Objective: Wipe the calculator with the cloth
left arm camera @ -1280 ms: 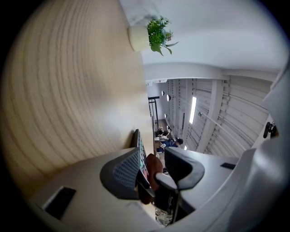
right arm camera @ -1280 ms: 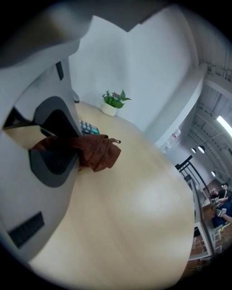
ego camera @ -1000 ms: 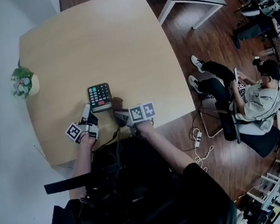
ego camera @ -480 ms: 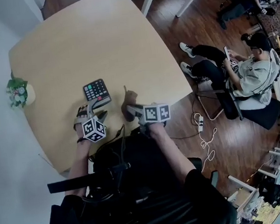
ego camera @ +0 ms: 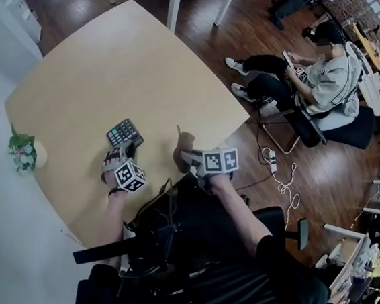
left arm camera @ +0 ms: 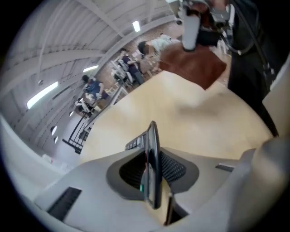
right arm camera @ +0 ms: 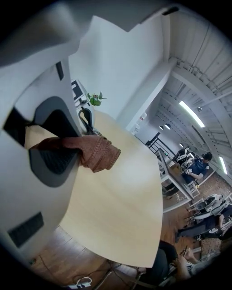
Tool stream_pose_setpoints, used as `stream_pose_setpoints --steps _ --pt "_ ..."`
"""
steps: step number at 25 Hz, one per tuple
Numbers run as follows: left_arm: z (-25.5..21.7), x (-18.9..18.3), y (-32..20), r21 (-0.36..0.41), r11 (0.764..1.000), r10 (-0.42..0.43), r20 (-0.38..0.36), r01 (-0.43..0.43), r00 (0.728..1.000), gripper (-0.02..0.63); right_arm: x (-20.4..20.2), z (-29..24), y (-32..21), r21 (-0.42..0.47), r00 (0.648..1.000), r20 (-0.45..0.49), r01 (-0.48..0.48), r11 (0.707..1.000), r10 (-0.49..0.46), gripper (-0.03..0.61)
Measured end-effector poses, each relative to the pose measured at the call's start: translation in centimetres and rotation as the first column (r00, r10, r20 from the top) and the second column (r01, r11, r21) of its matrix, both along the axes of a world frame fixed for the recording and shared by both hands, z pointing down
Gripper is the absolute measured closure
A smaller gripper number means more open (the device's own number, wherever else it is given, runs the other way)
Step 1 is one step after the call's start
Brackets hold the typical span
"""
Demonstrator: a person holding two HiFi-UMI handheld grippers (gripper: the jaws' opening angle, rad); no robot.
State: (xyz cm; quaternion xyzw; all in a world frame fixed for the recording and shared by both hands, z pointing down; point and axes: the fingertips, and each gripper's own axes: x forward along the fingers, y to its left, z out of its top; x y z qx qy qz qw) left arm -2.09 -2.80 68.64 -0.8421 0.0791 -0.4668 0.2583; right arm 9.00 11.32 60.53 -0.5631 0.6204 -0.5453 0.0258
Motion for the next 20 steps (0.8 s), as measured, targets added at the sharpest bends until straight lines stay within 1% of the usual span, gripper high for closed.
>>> stream_pose_setpoints --steps 1,2,3,4,5,6,7,8,9,10,11,12,13,14,15,16,17,19,20 --pt "-1.7 0.1 -0.7 -0.083 0.994 -0.085 -0.102 0.077 0.991 0.536 0.2 0.0 -0.1 0.004 1.000 -0.007 0.009 1.000 -0.009 0.514" --pt "-3.8 0.1 -2.0 -0.207 0.964 -0.211 -0.223 0.165 0.952 0.538 0.4 0.0 -0.4 0.009 1.000 -0.016 0.026 1.000 -0.025 0.514" --pt "-6.1 -0.4 -3.7 -0.370 0.898 -0.373 -0.346 0.240 0.861 0.542 0.5 0.0 -0.9 0.016 0.998 -0.024 0.050 0.999 -0.050 0.514" --pt "-8.5 -1.3 -5.5 -0.559 0.787 -0.549 -0.440 0.262 0.711 0.548 0.5 -0.1 -1.4 0.024 0.996 -0.030 0.081 0.996 -0.080 0.514" --pt "-10.8 -2.4 -7.2 -0.739 0.644 -0.708 -0.478 0.199 0.520 0.552 0.3 -0.3 -2.1 0.035 0.993 -0.033 0.117 0.993 -0.115 0.514" --pt "-13.0 -3.5 -8.3 -0.863 0.502 -0.824 -0.460 0.052 0.331 0.554 0.0 -0.7 -2.9 0.051 0.987 -0.032 0.156 0.986 -0.155 0.514" --pt "-15.0 -4.5 -9.0 -0.910 0.394 -0.894 -0.412 -0.130 0.177 0.557 -0.6 -1.5 -3.8 0.077 0.980 -0.026 0.199 0.977 -0.197 0.514" --pt "-16.6 -5.6 -9.2 -0.898 0.332 -0.928 -0.366 -0.291 0.070 0.557 -1.4 -2.8 -5.0 0.116 0.970 -0.012 0.244 0.963 -0.244 0.514" --pt "-18.1 -6.7 -9.0 -0.861 0.312 -0.939 -0.343 -0.401 0.006 0.557 -2.6 -4.6 -6.3 0.170 0.955 0.009 0.291 0.942 -0.297 0.514" --pt "-19.6 -7.4 -8.4 -0.830 0.321 -0.937 -0.348 -0.457 -0.027 0.557 -3.9 -6.9 -7.6 0.236 0.935 0.030 0.337 0.911 -0.354 0.514" --pt "-20.8 -7.6 -7.5 -0.811 0.341 -0.929 -0.370 -0.475 -0.036 0.555 -5.1 -9.7 -8.8 0.308 0.910 0.044 0.380 0.872 -0.412 0.514" --pt "-21.7 -7.2 -6.5 -0.802 0.362 -0.917 -0.397 -0.475 -0.029 0.557 -6.1 -12.4 -9.7 0.376 0.883 0.048 0.417 0.827 -0.467 0.514" --pt "-22.5 -6.3 -5.3 -0.795 0.380 -0.905 -0.425 -0.474 -0.013 0.555 -6.9 -15.0 -10.5 0.434 0.855 0.042 0.450 0.780 -0.517 0.514" --pt "-23.1 -5.2 -4.1 -0.786 0.394 -0.893 -0.450 -0.477 0.003 0.555 -7.3 -17.0 -11.1 0.476 0.828 0.027 0.481 0.736 -0.559 0.514" --pt "-23.8 -4.0 -3.0 -0.774 0.406 -0.882 -0.471 -0.485 0.013 0.555 -7.6 -18.2 -11.6 0.499 0.804 0.006 0.513 0.699 -0.594 0.514" --pt "-24.5 -3.1 -2.0 -0.760 0.417 -0.873 -0.488 -0.498 0.013 0.554 -7.8 -18.5 -12.0 0.500 0.783 -0.021 0.546 0.672 -0.621 0.514" --pt "-25.1 -2.4 -1.2 -0.747 0.429 -0.866 -0.500 -0.508 0.003 0.555 -7.8 -18.1 -12.4 0.486 0.768 -0.051 0.578 0.656 -0.639 0.514" --pt "-26.0 -2.2 0.2 -0.732 0.450 -0.859 -0.512 -0.511 -0.024 0.552 -7.6 -17.1 -12.7 0.456 0.752 -0.102 0.617 0.641 -0.651 0.512" --pt "-26.4 -2.4 0.7 -0.728 0.456 -0.858 -0.513 -0.511 -0.035 0.555 -7.3 -16.8 -12.6 0.455 0.749 -0.120 0.625 0.634 -0.652 0.512"
